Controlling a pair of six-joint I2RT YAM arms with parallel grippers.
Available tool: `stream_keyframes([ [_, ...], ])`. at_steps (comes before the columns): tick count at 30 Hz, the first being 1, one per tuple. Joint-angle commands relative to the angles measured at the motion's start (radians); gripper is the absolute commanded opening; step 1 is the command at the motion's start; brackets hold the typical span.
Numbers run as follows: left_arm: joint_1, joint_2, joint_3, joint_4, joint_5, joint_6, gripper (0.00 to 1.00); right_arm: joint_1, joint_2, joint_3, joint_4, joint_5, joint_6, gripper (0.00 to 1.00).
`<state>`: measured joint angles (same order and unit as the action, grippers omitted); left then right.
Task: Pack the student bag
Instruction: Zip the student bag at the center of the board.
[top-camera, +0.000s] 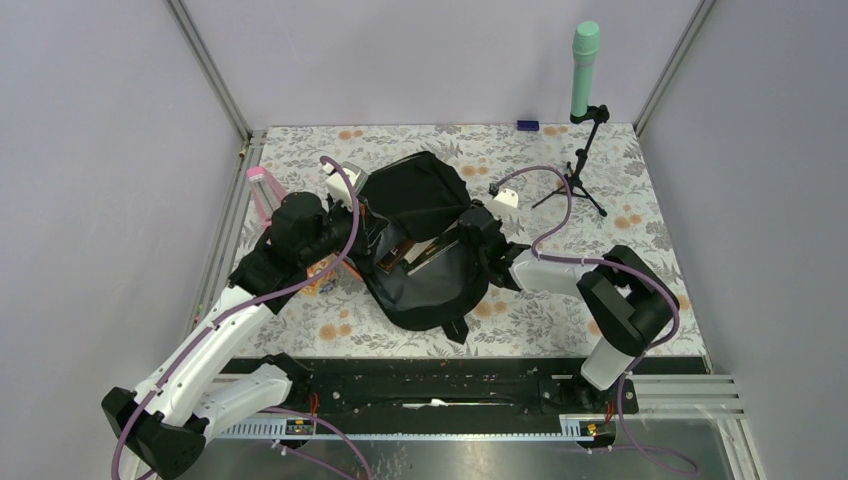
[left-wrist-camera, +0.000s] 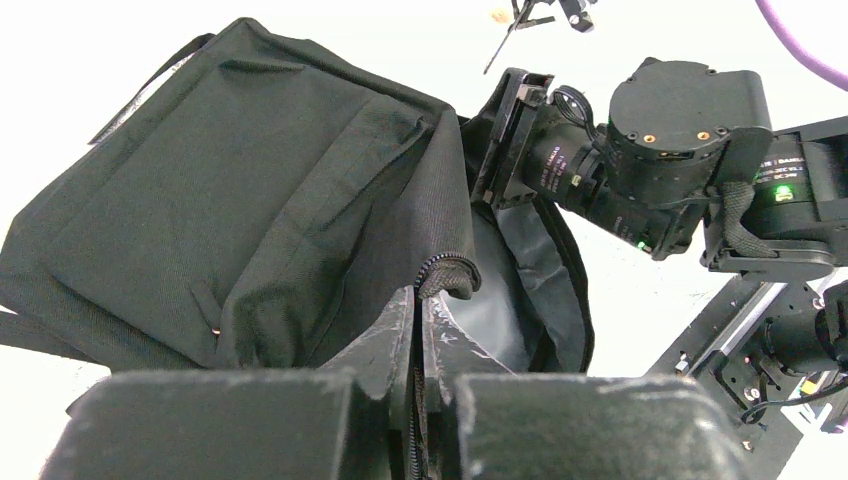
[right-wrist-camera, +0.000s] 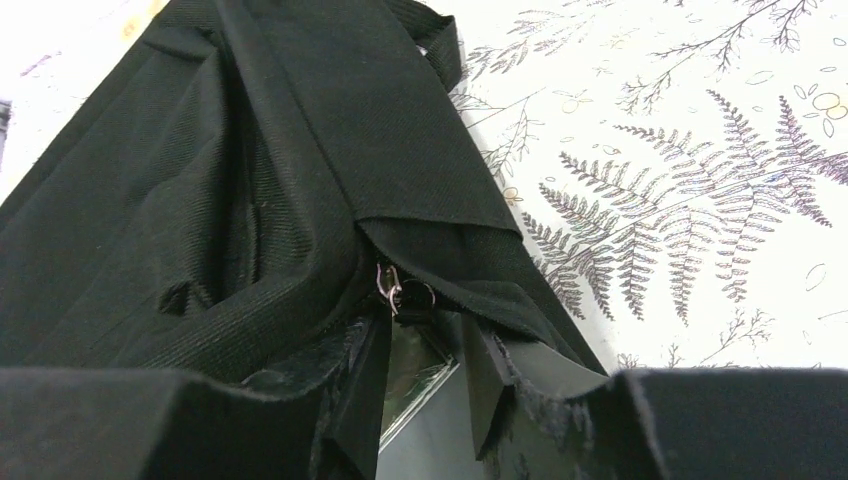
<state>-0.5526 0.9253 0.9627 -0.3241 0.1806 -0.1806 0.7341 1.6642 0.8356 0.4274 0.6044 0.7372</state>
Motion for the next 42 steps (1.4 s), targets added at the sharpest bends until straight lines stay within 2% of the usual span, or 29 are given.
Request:
stream_keyframes([
  [1,0.005,-0.027,0.039,0.054,0.014,0.001,0.0,-0.038,0.033,0.046,0.077,0.101,-0.014,0.32],
  [2,0.005,-0.029,0.033,0.059,0.015,0.001,0.0,-0.039,0.033,0.051,0.071,0.107,-0.01,0.25],
  [4,0.006,-0.027,0.023,0.066,0.018,0.002,0.0,-0.041,0.022,0.06,0.047,0.1,-0.007,0.05],
  [5,0.006,-0.025,0.018,0.071,0.02,0.005,0.0,-0.042,0.009,0.06,0.035,0.084,-0.015,0.0],
  [13,0.005,-0.009,-0.01,0.077,0.053,0.006,0.0,-0.043,-0.09,0.016,-0.06,-0.11,-0.055,0.0],
  [18,0.005,-0.033,-0.039,0.08,0.079,0.036,0.0,-0.05,-0.161,0.025,-0.184,-0.234,-0.1,0.0],
  [28,0.003,-0.035,-0.064,0.077,0.091,0.012,0.0,-0.115,-0.339,0.027,-0.418,-0.569,-0.165,0.0],
  [35,0.001,-0.063,-0.105,0.043,0.117,0.031,0.0,-0.184,-0.392,0.029,-0.58,-0.819,-0.163,0.0],
  [38,-0.019,-0.064,-0.121,0.026,0.18,0.038,0.0,-0.19,-0.396,0.033,-0.605,-0.933,-0.14,0.0],
  [42,-0.1,-0.064,-0.138,-0.02,0.166,0.067,0.0,-0.19,-0.412,0.042,-0.635,-1.053,-0.102,0.0],
])
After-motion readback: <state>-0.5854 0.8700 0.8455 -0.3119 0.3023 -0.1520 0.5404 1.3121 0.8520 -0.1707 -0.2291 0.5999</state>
